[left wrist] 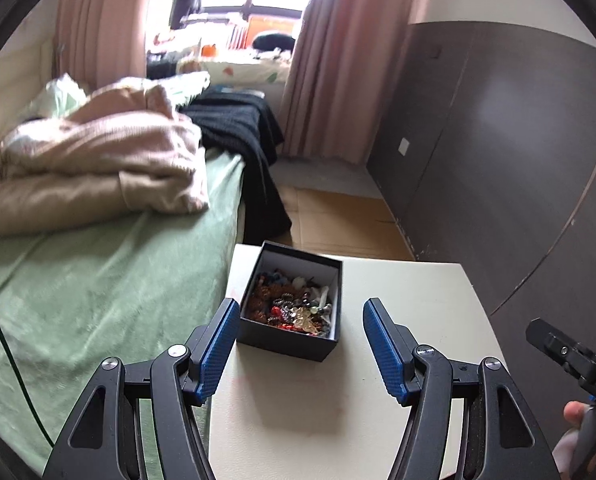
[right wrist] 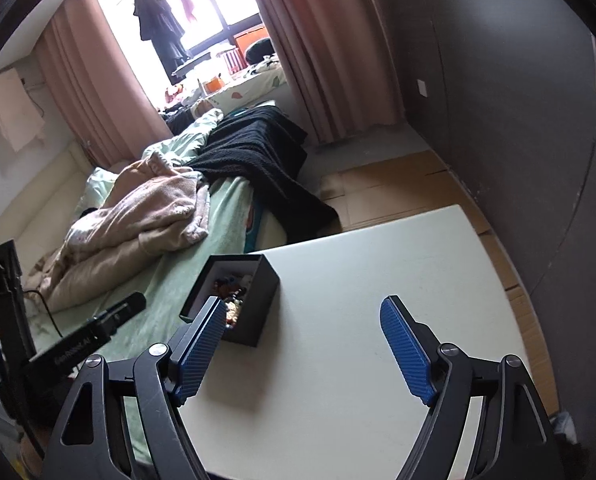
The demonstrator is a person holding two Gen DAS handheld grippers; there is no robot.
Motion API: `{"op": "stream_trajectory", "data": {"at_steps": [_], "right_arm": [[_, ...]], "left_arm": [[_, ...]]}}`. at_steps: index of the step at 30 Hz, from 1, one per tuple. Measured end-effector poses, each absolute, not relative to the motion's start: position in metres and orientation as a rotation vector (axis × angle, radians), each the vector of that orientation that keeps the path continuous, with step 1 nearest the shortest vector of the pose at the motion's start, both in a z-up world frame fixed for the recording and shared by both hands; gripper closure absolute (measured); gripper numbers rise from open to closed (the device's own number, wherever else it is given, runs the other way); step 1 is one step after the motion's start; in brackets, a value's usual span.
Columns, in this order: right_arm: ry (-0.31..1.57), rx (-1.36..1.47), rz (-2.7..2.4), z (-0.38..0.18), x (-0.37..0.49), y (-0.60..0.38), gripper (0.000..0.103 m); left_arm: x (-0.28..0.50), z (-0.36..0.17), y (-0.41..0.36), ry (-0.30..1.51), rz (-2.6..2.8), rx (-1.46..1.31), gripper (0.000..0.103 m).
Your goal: Organize jewelry
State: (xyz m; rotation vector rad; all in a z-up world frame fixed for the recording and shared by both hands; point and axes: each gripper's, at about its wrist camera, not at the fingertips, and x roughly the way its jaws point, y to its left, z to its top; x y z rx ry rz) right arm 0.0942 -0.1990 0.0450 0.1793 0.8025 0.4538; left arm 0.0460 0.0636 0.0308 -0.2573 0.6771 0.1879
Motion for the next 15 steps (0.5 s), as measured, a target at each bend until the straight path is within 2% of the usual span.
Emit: {"op": "stream_trajectory", "data": {"at_steps": [3, 9, 10, 11, 12, 13, 15], "right_arm": [[0.798, 0.172, 0.419, 0.047, 0.084, -0.213, 0.023], [0.786, 0.161, 0.377, 0.049, 0.058, -0.232, 0.022], [0.793, 0.154, 0.366, 0.047, 0.055, -0.233, 0.019], [0.795, 0.144, 0.358, 0.045, 0.053, -0.234, 0.01], [0.794, 0.134, 0.351, 0.044, 0.052, -0.234, 0.0], [0.792, 0.118, 0.339, 0.043, 0.051, -0.233, 0.0], [0.798, 0.1, 0.326, 0.041, 0.051, -0.231, 0.0]], "left_arm": [[0.034, 0.032, 0.054, 0.636, 0.19, -0.261, 0.015], [0.021, 0.027, 0.034, 0.64, 0.139, -0.256, 0.01], [0.019, 0.029, 0.032, 0.639, 0.132, -0.253, 0.01], [0.017, 0.031, 0.03, 0.622, 0.125, -0.248, 0.01], [0.013, 0.033, 0.029, 0.606, 0.124, -0.248, 0.004], [0.01, 0.033, 0.027, 0.592, 0.121, -0.249, 0.0], [0.004, 0.035, 0.025, 0.571, 0.102, -0.257, 0.0]]}}
